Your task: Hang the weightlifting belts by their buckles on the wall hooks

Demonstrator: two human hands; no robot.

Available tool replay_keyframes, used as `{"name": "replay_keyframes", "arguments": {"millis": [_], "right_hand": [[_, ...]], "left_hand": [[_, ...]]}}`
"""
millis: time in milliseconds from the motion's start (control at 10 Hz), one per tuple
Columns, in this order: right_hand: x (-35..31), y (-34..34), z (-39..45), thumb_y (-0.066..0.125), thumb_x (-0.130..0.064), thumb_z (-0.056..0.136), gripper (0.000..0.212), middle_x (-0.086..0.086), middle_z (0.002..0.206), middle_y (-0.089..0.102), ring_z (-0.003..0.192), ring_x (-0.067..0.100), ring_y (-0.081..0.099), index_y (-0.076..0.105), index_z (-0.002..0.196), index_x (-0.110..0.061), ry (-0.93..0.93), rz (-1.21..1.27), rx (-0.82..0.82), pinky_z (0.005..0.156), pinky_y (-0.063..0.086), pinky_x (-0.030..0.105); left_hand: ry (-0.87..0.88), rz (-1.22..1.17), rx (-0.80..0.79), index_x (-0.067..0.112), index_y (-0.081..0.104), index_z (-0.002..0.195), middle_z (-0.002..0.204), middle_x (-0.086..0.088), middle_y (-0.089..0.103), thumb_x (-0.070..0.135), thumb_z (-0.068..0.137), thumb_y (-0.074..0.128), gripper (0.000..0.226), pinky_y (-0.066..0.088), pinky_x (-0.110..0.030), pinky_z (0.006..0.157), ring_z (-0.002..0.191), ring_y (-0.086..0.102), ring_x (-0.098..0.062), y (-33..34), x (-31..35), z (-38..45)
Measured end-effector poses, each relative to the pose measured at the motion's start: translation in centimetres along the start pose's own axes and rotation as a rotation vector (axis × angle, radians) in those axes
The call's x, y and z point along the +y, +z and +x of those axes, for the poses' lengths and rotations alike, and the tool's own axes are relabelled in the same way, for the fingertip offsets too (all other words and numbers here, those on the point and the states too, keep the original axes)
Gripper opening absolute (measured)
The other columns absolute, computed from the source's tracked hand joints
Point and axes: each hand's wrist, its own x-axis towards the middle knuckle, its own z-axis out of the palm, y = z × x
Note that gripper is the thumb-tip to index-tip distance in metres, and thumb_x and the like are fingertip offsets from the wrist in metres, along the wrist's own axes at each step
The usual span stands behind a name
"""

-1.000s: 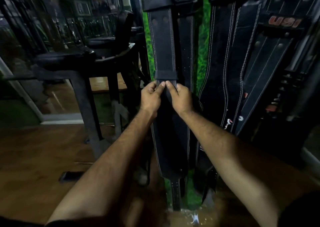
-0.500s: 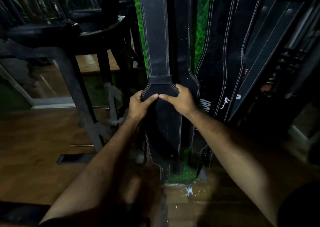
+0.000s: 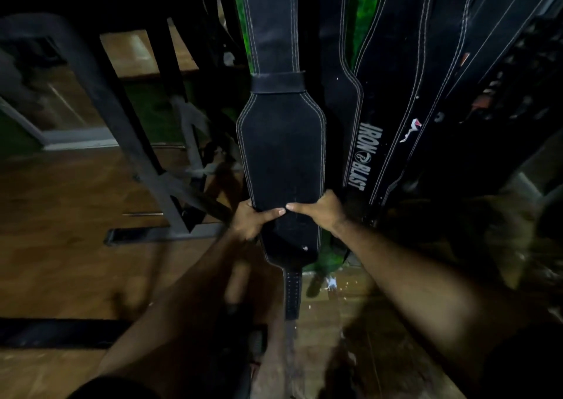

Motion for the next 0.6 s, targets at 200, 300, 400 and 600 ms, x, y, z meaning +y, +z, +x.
{"name": "replay_keyframes", "arguments": {"millis": [200, 300, 400, 600], "right_hand": [[4.3, 1.4, -0.8, 0.097, -0.052, 0.040, 0.086, -0.001, 0.109, 0.074, 0.099, 0.015, 0.071, 0.072, 0.111, -0.010, 0.113, -0.054, -0.022, 0.078, 0.061, 0.024], [5.8, 1.8, -2.0, 0.094, -0.025, 0.064, 0.057, -0.001, 0.101, 0.067, 0.092, 0.014, 0.065, 0.070, 0.112, -0.005, 0.213, -0.063, -0.038, 0.059, 0.051, 0.009], [9.5, 3.0, -2.7, 0.093, -0.053, 0.051, 0.079, 0.004, 0.115, 0.072, 0.097, 0.021, 0.069, 0.070, 0.115, -0.013, 0.320, -0.138, -0.028, 0.081, 0.060, 0.032], [9.7, 4.6, -7.1, 0.087, -0.038, 0.072, 0.088, 0.017, 0.138, 0.055, 0.122, 0.034, 0.058, 0.042, 0.142, -0.007, 0.416, -0.143, 0.159, 0.098, 0.052, 0.040]], "left_hand": [[-0.096, 0.053, -0.037, -0.009, 0.064, 0.119, 0.123, -0.019, 0.067, -0.009, 0.075, 0.077, 0.046, 0.055, -0.039, 0.098, 0.097, 0.071, -0.018, -0.3, -5.3, 0.3], [-0.095, 0.130, -0.024, -0.003, 0.068, 0.117, 0.120, -0.017, 0.071, 0.012, 0.068, 0.089, 0.056, 0.053, -0.045, 0.101, 0.109, 0.069, -0.027, -0.5, -7.9, 0.0], [-0.172, 0.397, -0.021, 0.004, 0.067, 0.120, 0.120, -0.006, 0.068, 0.022, 0.072, 0.087, 0.055, 0.053, -0.041, 0.099, 0.109, 0.066, -0.024, -0.8, -10.7, -0.1], [-0.328, 0.723, 0.106, 0.009, 0.064, 0.119, 0.119, -0.011, 0.065, 0.040, 0.090, 0.064, 0.042, 0.049, -0.031, 0.092, 0.111, 0.063, -0.030, -0.2, -12.9, -2.0]]}}
